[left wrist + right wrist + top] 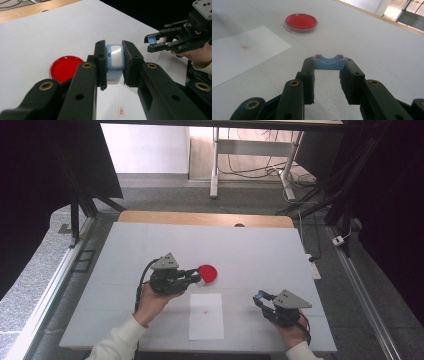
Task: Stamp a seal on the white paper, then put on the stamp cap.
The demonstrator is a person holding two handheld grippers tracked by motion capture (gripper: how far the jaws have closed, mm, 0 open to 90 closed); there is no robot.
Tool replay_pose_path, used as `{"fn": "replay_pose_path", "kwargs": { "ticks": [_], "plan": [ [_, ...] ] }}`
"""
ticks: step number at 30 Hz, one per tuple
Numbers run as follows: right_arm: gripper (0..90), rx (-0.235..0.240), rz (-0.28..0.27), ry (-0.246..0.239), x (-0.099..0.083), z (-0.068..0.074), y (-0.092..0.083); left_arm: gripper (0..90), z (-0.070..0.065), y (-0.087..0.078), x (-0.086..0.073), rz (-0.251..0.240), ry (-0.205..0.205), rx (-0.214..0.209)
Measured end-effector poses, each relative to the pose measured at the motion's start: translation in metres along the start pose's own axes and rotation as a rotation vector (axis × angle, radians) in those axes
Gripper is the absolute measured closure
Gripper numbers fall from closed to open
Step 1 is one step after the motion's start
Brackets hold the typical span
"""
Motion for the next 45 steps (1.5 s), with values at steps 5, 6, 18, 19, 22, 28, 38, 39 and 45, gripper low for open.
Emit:
{"fn": "replay_pose_path", "kwargs": {
  "ticks": [5, 6, 18, 19, 22, 28, 38, 39, 45],
  "plan": [
    [65.2, 0.0, 0.002, -0.007, 0.001, 0.002, 0.001, 74.9, 0.0, 0.001, 0.0, 0.001, -0.002, -0.004],
    [65.2, 0.003, -0.001, -0.006, 0.001, 0.002, 0.001, 74.9, 0.0, 0.002, 0.0, 0.001, -0.002, -0.004],
    [65.2, 0.022, -0.015, -0.004, 0.008, 0.01, 0.008, 74.8, -0.002, 0.007, -0.001, 0.012, -0.002, -0.013],
    [65.2, 0.029, -0.016, -0.003, 0.009, 0.012, 0.01, 74.8, -0.002, 0.008, -0.002, 0.013, -0.003, -0.014],
    [65.3, 0.041, -0.024, -0.011, 0.013, 0.017, 0.017, 74.7, -0.001, 0.008, -0.002, 0.016, -0.002, -0.014],
    [65.2, 0.06, -0.037, -0.011, 0.022, 0.028, 0.031, 74.7, -0.001, 0.011, -0.003, 0.024, 0.0, -0.014],
    [65.2, 0.093, -0.047, -0.031, 0.033, 0.046, 0.048, 74.7, -0.002, 0.012, -0.004, 0.026, -0.003, -0.014],
    [65.2, 0.104, -0.059, -0.03, 0.034, 0.049, 0.05, 74.6, -0.002, 0.012, -0.004, 0.026, -0.002, -0.016],
    [65.2, 0.125, -0.062, -0.048, 0.041, 0.06, 0.063, 74.6, -0.004, 0.012, -0.004, 0.027, 0.001, -0.02]
  ]
}}
Point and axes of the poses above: each handheld gripper's, and its own axes: y roughly forward along the jaws, x roughly out of its top, z roughly to its left, the point moved 4 cm from there along y, roughly forward along the jaws, and after that the axes turned 11 degrees about -y, right-handed, at the moved point
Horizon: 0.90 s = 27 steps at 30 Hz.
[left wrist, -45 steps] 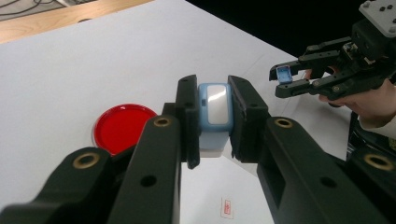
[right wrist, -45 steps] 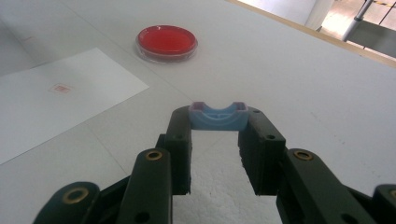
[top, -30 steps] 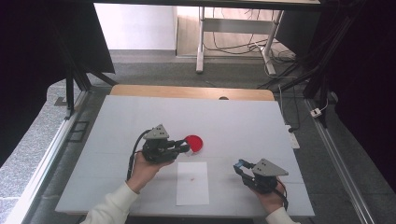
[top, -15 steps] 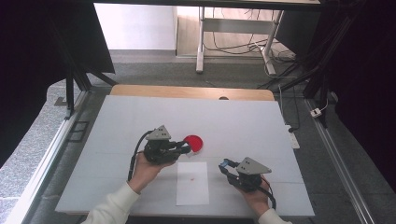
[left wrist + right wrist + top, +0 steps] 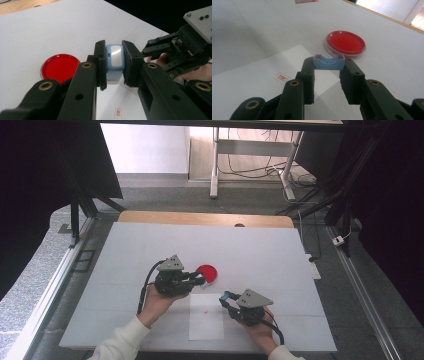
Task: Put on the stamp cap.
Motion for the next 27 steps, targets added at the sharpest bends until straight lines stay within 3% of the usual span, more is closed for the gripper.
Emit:
{"fn": "replay_pose_path", "kwargs": {
  "ticks": [13, 20, 27],
  "plan": [
    [65.2, 0.01, -0.022, -0.02, 0.018, 0.016, 0.025, 74.6, -0.003, 0.003, -0.001, 0.007, 0.003, -0.011],
    [65.2, -0.001, -0.027, -0.017, 0.019, 0.017, 0.025, 74.5, -0.004, 0.005, -0.003, 0.012, 0.004, -0.013],
    [65.0, -0.014, -0.024, -0.043, 0.02, 0.02, 0.026, 74.5, -0.009, 0.009, -0.004, 0.018, 0.002, -0.03]
  ]
}}
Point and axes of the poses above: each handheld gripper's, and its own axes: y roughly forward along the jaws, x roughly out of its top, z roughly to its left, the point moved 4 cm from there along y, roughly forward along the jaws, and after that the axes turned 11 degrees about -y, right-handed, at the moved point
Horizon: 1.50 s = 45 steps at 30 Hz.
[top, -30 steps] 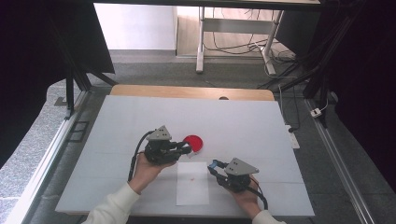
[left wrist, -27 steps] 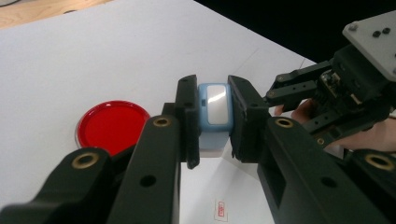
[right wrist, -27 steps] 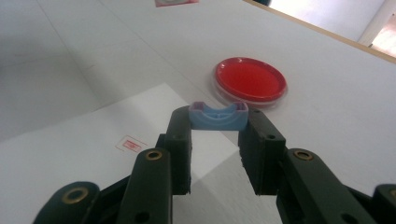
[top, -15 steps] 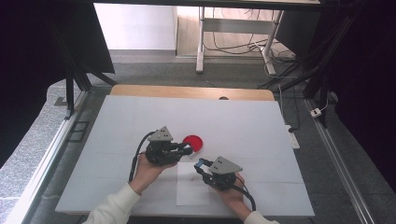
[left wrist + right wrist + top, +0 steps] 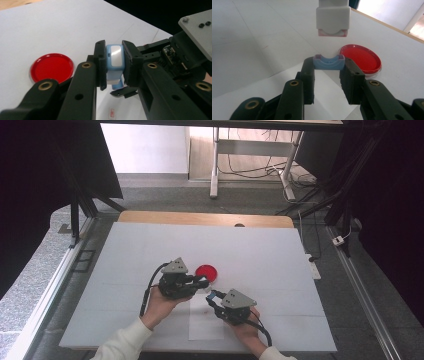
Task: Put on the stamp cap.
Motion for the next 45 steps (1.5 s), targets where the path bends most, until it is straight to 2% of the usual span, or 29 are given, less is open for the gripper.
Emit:
{"fn": "replay_pose_path", "kwargs": {
  "ticks": [5, 13, 34, 39, 45],
  "plan": [
    [65.0, -0.009, -0.003, -0.003, 0.0, 0.0, -0.001, 74.5, -0.003, 0.003, -0.002, 0.007, 0.006, -0.003],
    [65.0, -0.02, -0.006, -0.009, 0.0, 0.0, -0.001, 74.5, -0.005, 0.005, -0.002, 0.008, -0.008, -0.025],
    [64.9, -0.032, -0.008, -0.01, 0.0, -0.002, -0.002, 74.5, -0.007, 0.01, -0.005, 0.015, -0.007, -0.022],
    [65.0, -0.037, -0.008, -0.011, 0.0, -0.001, -0.003, 74.5, -0.005, 0.01, -0.006, 0.007, -0.007, -0.004],
    [65.0, -0.04, -0.01, -0.014, 0.0, -0.001, -0.003, 74.5, -0.003, 0.013, -0.007, 0.011, -0.025, -0.012]
  ]
}}
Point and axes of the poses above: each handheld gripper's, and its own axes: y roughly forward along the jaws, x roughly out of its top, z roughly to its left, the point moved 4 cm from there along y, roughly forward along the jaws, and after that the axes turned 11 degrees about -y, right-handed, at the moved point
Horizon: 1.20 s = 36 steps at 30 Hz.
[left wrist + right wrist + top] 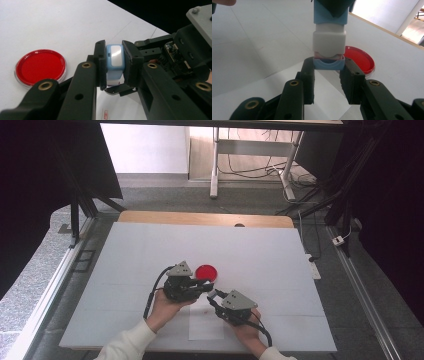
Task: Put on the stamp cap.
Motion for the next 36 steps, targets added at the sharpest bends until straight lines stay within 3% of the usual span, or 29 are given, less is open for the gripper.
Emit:
{"fn": "replay_pose_path", "kwargs": {
  "ticks": [29, 33, 36],
  "plan": [
    [64.8, -0.008, 0.002, 0.004, -0.0006, 0.0006, 0.0003, 74.7, -0.0021, 0.0017, -0.001, -0.027, -0.012, 0.003],
    [64.7, -0.007, 0.002, 0.005, -0.0006, 0.0006, 0.0004, 74.7, -0.0025, 0.0028, -0.0012, -0.031, -0.033, -0.025],
    [64.8, -0.014, 0.001, 0.003, -0.0004, 0.0008, -0.0002, 74.7, -0.0022, 0.0023, -0.0013, -0.036, -0.017, 0.0]
  ]
}}
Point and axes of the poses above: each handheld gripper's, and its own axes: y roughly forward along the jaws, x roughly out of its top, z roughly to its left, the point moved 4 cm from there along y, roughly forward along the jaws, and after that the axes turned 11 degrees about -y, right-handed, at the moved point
